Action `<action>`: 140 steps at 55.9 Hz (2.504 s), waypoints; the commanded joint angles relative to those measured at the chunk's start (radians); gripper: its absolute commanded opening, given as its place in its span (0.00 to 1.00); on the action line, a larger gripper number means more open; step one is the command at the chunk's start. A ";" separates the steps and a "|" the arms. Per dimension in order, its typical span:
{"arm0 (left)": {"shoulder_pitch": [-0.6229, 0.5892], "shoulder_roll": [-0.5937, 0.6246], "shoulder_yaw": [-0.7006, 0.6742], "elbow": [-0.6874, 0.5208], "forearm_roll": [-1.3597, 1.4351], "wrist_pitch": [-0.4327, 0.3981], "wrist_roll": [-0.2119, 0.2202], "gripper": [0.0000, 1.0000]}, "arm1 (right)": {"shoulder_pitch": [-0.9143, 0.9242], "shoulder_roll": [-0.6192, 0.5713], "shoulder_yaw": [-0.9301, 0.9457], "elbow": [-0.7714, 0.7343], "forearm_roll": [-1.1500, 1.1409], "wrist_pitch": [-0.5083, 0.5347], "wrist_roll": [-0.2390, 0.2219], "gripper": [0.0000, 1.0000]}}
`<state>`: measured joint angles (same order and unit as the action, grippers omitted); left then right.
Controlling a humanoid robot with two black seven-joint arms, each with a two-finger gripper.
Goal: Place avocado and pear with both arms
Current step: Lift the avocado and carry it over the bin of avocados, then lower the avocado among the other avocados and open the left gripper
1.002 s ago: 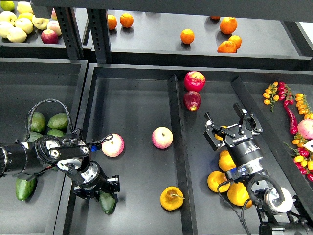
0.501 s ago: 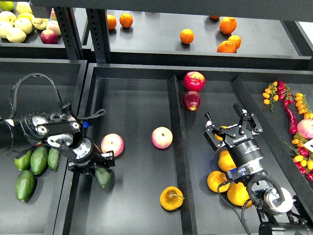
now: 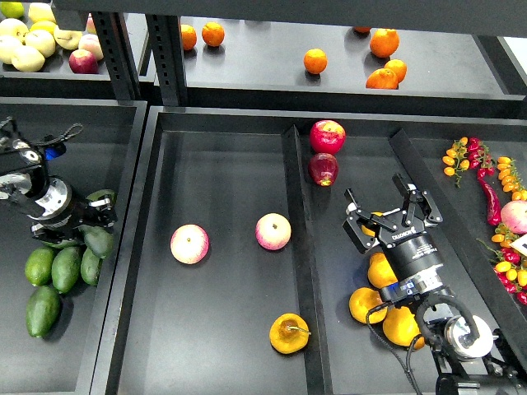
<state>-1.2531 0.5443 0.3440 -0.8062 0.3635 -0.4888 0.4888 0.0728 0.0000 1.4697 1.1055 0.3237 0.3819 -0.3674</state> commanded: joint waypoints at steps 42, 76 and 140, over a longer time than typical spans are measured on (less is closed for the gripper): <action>0.233 -0.040 -0.160 0.186 0.048 0.000 0.000 0.39 | -0.008 0.000 -0.008 -0.009 -0.002 0.003 -0.001 0.99; 0.259 -0.076 -0.166 0.200 0.048 0.000 0.000 0.60 | -0.010 0.000 -0.009 -0.016 -0.002 0.003 -0.001 0.99; 0.271 -0.001 -0.709 0.114 -0.005 0.000 0.000 0.99 | -0.016 0.000 -0.022 -0.016 -0.002 0.005 -0.001 0.99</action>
<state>-1.0182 0.5490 -0.1949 -0.6810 0.3854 -0.4886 0.4887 0.0567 0.0000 1.4492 1.0892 0.3230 0.3869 -0.3682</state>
